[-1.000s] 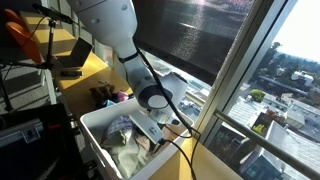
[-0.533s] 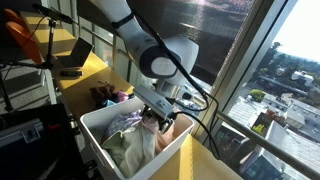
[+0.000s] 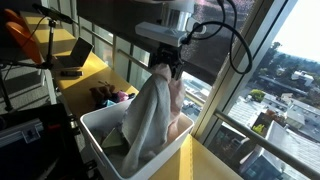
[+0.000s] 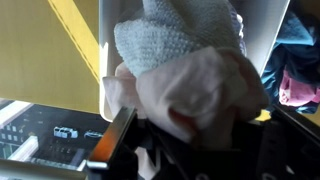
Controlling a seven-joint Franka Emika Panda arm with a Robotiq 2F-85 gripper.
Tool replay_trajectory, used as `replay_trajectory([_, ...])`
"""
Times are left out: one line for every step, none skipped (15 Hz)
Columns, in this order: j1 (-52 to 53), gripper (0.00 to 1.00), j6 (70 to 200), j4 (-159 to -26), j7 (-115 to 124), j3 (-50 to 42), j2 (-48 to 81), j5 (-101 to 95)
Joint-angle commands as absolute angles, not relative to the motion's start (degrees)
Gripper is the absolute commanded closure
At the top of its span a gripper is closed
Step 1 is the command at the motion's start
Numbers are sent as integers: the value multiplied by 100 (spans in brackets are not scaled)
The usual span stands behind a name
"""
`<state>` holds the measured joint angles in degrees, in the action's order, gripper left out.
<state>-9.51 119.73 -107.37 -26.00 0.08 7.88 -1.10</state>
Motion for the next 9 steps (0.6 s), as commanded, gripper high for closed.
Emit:
replay_trajectory([-613, 100, 11475, -10250, -2623, 28, 242, -50])
replay_trajectory([-497, 100, 11405, -10124, -2599, 58, 112, -80])
replay_trajectory([-381, 100, 11331, -9989, -2569, 93, -2, -110])
replay_trajectory([-273, 100, 11222, -9832, -2559, 125, -108, -106])
replay_trajectory([-149, 100, 11152, -9708, -2537, 174, -220, -124])
replay_trajectory([-33, 100, 11032, -9563, -2510, 226, -321, -139])
replay_trajectory([78, 100, 10906, -9409, -2484, 279, -416, -143])
replay_trajectory([205, 100, 10805, -9312, -2412, 363, -525, -186])
replay_trajectory([328, 100, 10682, -9201, -2337, 453, -623, -214])
